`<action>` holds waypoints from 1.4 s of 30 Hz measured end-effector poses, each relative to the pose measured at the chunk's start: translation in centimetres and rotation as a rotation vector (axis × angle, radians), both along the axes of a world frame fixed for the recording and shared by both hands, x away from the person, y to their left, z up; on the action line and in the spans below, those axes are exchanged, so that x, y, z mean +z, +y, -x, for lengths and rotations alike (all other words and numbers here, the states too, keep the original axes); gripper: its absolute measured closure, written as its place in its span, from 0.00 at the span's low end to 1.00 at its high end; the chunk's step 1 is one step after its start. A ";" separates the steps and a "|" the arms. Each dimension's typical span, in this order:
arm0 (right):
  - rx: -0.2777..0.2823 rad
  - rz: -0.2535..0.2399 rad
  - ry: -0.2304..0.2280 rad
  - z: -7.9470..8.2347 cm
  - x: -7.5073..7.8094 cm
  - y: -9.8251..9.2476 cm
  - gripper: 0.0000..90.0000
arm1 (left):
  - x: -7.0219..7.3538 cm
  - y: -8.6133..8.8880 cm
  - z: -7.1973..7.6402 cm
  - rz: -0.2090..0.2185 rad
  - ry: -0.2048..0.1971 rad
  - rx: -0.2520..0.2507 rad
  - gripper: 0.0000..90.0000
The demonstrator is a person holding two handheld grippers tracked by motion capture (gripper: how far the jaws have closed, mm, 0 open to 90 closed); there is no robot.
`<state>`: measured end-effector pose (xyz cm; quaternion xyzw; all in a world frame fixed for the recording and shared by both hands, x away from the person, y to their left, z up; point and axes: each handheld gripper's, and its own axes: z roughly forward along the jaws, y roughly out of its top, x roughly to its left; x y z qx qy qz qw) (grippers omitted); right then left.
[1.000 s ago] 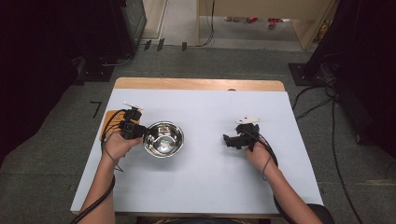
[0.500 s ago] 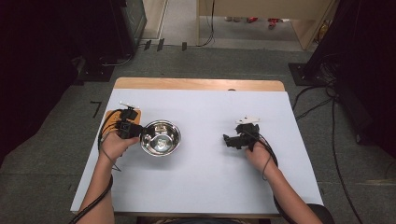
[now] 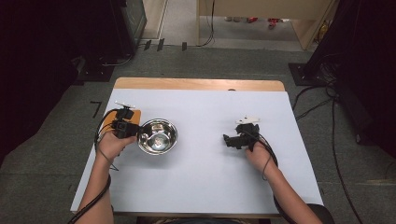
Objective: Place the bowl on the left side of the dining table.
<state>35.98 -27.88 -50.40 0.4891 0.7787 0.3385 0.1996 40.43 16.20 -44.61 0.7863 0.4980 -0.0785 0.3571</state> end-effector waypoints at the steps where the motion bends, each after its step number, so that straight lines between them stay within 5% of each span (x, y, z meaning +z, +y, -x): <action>1: 0.000 0.000 0.000 0.0 0.0 0.0 0.06 | 0.0 0.1 0.0 0.000 0.001 0.005 0.95; 42: 0.000 0.000 0.001 0.0 0.0 0.0 0.06 | -0.1 3.0 -0.4 0.001 -0.018 0.093 0.95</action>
